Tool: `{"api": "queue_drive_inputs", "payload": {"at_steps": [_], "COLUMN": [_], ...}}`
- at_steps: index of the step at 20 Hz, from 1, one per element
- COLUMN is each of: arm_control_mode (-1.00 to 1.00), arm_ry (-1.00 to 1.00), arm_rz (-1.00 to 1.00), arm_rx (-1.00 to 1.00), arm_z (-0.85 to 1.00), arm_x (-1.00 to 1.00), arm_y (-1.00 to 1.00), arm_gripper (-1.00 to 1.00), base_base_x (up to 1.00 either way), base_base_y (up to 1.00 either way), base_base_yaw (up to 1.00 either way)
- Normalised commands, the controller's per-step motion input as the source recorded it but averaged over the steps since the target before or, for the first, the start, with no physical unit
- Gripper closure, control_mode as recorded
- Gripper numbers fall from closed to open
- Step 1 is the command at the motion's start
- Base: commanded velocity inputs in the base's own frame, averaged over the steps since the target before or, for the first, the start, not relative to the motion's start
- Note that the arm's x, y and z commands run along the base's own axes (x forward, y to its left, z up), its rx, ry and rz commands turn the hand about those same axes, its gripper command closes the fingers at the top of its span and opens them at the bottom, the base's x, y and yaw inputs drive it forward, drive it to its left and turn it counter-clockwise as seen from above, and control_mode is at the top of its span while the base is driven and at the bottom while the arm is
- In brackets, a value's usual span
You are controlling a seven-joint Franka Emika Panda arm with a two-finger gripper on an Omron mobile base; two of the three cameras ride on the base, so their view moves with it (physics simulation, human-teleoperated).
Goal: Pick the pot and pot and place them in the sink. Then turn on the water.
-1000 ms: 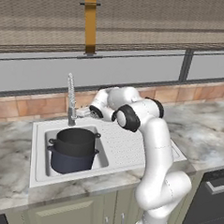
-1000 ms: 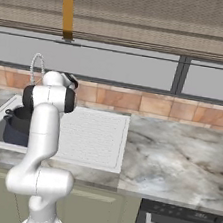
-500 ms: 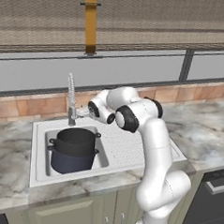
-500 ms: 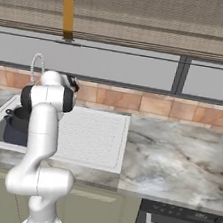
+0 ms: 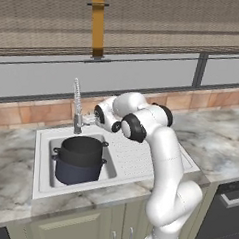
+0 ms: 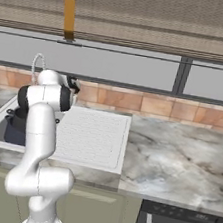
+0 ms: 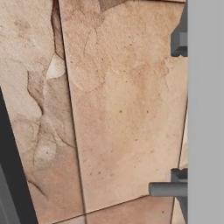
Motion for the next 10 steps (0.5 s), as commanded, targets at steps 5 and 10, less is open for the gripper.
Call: {"api": "queue_drive_inputs", "payload": {"at_steps": [5, 10], "arm_control_mode": [-1.0, -1.0], "arm_ry": [0.0, 0.0], "arm_rz": [-0.09, -0.1], "arm_rx": [0.0, 0.0], "arm_z": [-0.11, -0.11], "arm_x": [0.0, -0.01], "arm_y": [-0.65, -0.73], "arm_gripper": [-1.0, -1.0], "base_base_x": [0.0, 0.0], "base_base_y": [0.0, 0.0], "base_base_yaw": [0.0, 0.0]}}
